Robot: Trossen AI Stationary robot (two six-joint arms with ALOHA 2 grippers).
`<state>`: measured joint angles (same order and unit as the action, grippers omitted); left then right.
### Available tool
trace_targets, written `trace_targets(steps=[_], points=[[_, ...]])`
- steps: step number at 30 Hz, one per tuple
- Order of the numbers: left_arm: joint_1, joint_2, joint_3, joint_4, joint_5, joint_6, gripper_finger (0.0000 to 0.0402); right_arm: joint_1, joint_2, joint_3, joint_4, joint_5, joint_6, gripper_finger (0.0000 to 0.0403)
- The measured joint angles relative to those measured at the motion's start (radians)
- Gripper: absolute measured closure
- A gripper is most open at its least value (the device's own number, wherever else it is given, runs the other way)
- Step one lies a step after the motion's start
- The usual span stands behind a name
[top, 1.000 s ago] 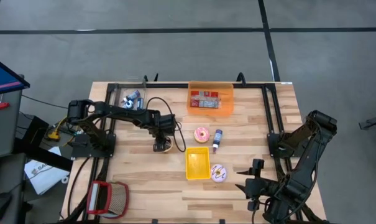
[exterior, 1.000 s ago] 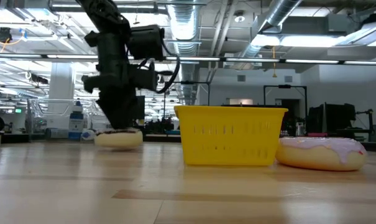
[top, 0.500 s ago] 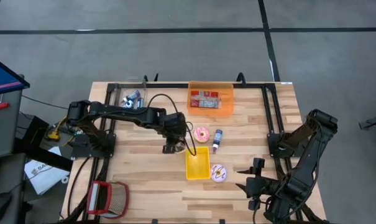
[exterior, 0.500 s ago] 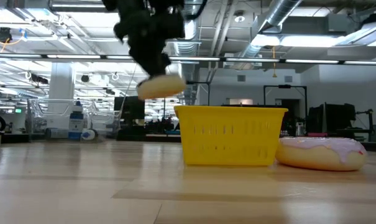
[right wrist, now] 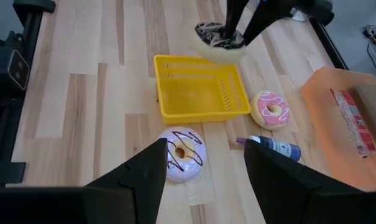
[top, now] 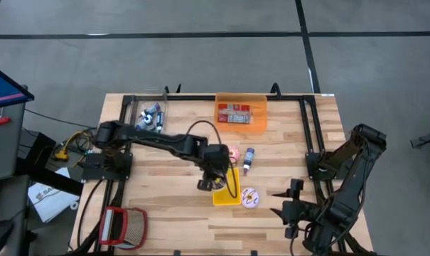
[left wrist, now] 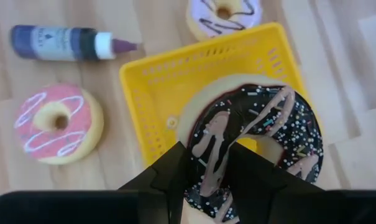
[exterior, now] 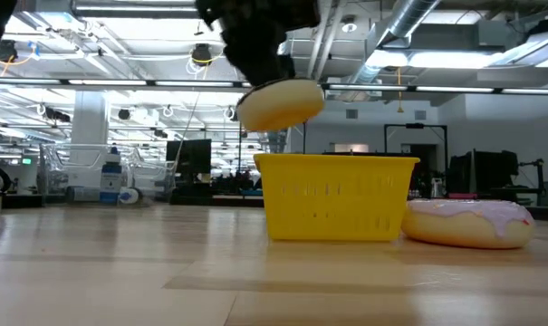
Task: Pick & Place Food Item
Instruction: Put the black donut into the yellow bin
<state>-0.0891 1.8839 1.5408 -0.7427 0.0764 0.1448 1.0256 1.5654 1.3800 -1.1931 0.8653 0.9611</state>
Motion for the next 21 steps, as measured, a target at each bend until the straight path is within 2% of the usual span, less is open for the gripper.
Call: trace_targets(steps=[4, 9, 21], points=[[0.025, 0.088, 0.116, -0.091, 0.070, 0.014, 0.0300, 0.002, -0.014, 0.000, 0.002, -0.001, 0.000, 0.0196], [0.038, 0.152, 0.204, -0.115, 0.095, 0.058, 0.0300, 0.017, -0.016, 0.000, -0.018, -0.003, 0.002, 0.0196], [0.068, 0.208, 0.219, -0.042, 0.116, 0.080, 0.0300, 0.048, -0.016, 0.000, -0.044, 0.000, 0.041, 0.0196]])
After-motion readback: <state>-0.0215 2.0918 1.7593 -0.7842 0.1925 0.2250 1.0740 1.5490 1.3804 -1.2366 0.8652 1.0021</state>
